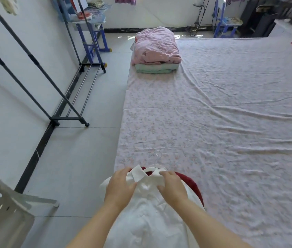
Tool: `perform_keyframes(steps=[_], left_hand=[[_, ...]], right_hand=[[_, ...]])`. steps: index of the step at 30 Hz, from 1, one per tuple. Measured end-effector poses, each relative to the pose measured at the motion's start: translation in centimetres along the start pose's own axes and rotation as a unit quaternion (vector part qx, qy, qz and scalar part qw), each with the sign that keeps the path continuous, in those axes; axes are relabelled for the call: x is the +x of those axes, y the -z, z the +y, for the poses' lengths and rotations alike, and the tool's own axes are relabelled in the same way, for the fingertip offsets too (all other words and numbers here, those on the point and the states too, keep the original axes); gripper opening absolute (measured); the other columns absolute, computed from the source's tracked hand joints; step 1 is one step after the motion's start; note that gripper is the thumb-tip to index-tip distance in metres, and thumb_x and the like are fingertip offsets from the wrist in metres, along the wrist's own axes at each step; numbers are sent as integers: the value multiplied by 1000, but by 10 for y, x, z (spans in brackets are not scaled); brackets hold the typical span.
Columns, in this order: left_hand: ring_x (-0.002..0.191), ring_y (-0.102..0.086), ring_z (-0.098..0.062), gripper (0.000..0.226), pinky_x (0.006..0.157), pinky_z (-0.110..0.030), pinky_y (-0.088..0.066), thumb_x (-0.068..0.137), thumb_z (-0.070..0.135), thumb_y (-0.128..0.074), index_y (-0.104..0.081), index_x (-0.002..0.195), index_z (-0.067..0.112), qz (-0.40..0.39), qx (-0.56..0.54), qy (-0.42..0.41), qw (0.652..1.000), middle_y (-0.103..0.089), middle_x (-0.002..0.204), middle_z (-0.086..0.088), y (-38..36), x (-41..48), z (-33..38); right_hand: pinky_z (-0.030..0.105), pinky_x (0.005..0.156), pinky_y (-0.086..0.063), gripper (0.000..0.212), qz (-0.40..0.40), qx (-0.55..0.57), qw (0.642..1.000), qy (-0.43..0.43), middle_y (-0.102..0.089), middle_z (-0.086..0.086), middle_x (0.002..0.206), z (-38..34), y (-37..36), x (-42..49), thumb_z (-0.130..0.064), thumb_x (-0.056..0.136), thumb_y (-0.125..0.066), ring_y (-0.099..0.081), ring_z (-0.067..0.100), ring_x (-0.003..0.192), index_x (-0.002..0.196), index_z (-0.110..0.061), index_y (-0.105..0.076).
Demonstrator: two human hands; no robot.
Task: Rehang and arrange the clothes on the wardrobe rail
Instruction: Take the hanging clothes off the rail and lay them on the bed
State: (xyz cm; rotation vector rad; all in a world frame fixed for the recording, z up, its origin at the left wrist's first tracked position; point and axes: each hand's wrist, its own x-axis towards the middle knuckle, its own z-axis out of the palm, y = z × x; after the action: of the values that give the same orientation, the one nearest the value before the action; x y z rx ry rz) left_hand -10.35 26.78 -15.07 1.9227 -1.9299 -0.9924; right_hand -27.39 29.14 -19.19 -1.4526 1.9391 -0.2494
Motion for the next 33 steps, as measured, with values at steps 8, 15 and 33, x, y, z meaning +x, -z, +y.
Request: perform_keyframes(steps=[8, 15, 33], left_hand=[[129, -34, -14, 50, 105, -32, -31, 89, 29, -52, -37, 136, 23, -82, 107, -67, 989, -39, 138, 5, -4, 9, 30], [135, -30, -15, 57, 108, -33, -30, 91, 37, -50, -27, 142, 26, -146, 216, -274, 926, -30, 147, 5, -8, -18, 97], [135, -26, -14, 62, 109, -31, -23, 91, 48, -43, -17, 144, 30, -358, 210, -817, 401, -25, 147, 10, -90, -499, 145]], right_hand=[[22, 101, -32, 49, 45, -9, 999, -26, -37, -5, 139, 29, 16, -49, -30, 91, -54, -34, 14, 128, 137, -23, -36], [22, 107, -26, 54, 184, 15, 972, -146, -35, -5, 142, 45, 46, -146, -34, 93, -52, -32, 14, 131, 141, -24, -31], [20, 105, -27, 53, 508, 106, 529, -672, -34, -7, 142, -25, -151, -670, -31, 94, -48, -31, 12, 130, 142, -23, -28]])
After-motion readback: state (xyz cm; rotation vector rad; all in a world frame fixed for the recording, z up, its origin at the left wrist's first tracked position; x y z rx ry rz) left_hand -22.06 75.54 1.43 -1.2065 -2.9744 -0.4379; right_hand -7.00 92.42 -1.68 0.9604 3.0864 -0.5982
